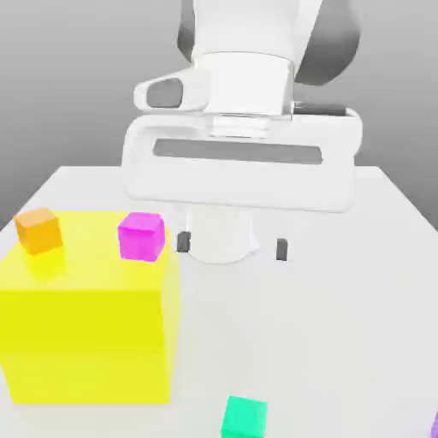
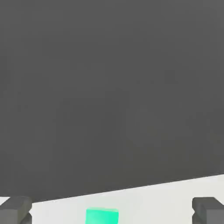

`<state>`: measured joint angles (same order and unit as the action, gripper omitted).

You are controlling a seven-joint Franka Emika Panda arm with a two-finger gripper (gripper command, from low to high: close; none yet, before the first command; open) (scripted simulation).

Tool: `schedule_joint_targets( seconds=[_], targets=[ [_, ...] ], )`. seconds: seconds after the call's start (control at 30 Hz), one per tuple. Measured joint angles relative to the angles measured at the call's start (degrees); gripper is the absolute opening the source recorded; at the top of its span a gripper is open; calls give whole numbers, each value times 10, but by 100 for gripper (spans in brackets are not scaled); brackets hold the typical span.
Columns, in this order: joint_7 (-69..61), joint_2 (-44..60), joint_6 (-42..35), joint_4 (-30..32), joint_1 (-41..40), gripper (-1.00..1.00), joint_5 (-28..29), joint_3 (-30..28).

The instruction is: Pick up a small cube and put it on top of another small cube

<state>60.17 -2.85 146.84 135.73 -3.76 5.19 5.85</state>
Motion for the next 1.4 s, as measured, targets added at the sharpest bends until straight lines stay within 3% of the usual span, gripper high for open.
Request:
schedule_joint_targets(
  seconds=[0.43,0.47,0.7,0.87,1.13,1.4],
  targets=[
    [53,268,131,3,19,0,5,-9],
    [55,284,144,0,22,-100,8,-13],
    [56,286,146,0,22,-100,9,-13],
    [40,205,70,9,9,-100,-9,-1],
    [74,83,-125,-40,-74,-100,-36,-78],
    [168,-80,-260,-21,-163,-100,-42,-138]
  ],
)
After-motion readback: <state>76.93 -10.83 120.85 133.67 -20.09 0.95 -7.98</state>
